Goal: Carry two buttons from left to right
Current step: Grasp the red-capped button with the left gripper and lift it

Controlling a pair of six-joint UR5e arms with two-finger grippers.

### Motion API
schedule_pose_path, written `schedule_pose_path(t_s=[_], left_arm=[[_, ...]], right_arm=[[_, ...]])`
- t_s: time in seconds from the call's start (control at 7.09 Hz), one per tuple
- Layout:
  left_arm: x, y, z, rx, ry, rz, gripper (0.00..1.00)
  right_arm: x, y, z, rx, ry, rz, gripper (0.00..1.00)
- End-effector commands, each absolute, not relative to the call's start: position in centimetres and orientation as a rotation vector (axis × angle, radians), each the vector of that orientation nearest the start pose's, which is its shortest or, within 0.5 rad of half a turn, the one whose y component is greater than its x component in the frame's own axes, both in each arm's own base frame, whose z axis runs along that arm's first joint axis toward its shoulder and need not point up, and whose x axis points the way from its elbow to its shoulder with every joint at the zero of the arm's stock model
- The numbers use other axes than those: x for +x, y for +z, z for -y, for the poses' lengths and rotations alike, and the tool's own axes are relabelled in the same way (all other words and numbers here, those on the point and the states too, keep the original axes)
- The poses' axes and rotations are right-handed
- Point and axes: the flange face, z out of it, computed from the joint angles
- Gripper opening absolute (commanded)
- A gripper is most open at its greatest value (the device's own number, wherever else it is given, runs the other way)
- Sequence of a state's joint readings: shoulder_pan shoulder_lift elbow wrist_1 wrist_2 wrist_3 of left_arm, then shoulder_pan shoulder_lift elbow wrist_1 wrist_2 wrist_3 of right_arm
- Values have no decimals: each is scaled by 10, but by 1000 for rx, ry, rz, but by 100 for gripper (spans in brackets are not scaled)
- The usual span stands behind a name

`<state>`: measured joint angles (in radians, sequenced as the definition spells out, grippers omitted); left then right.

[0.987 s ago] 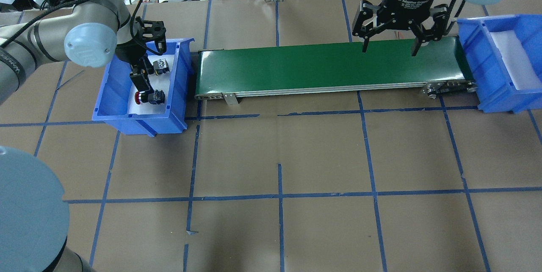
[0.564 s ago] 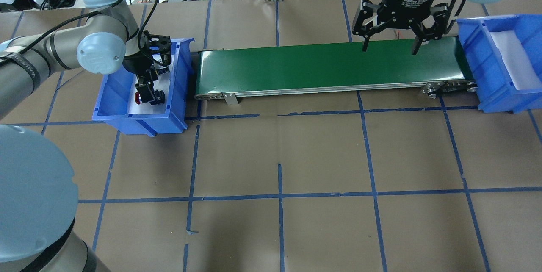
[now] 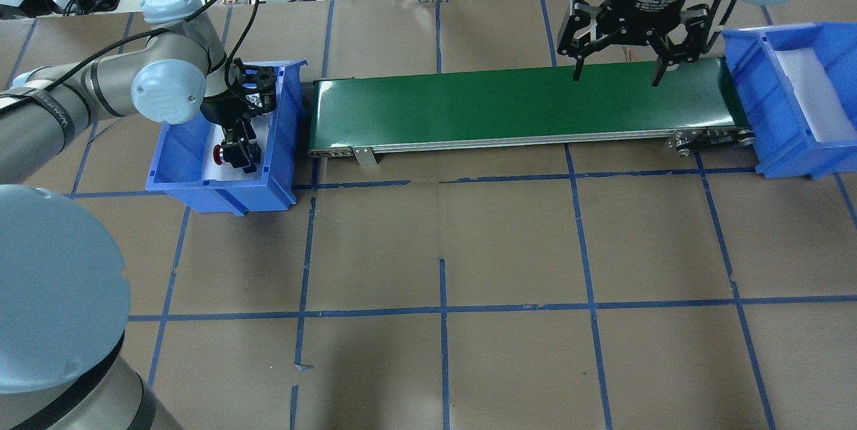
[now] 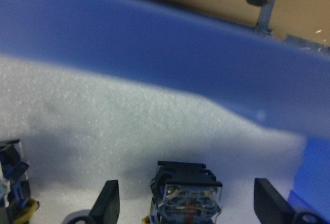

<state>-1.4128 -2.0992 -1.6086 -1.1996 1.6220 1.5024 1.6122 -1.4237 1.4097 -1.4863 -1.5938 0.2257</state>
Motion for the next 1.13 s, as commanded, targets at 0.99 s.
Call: schedule_pose_path(t_s=[0.99], left_arm=[[-56,368,652,1095,-74,-2928,18]], right_arm=[[154,482,541,293,108,-3159,100]])
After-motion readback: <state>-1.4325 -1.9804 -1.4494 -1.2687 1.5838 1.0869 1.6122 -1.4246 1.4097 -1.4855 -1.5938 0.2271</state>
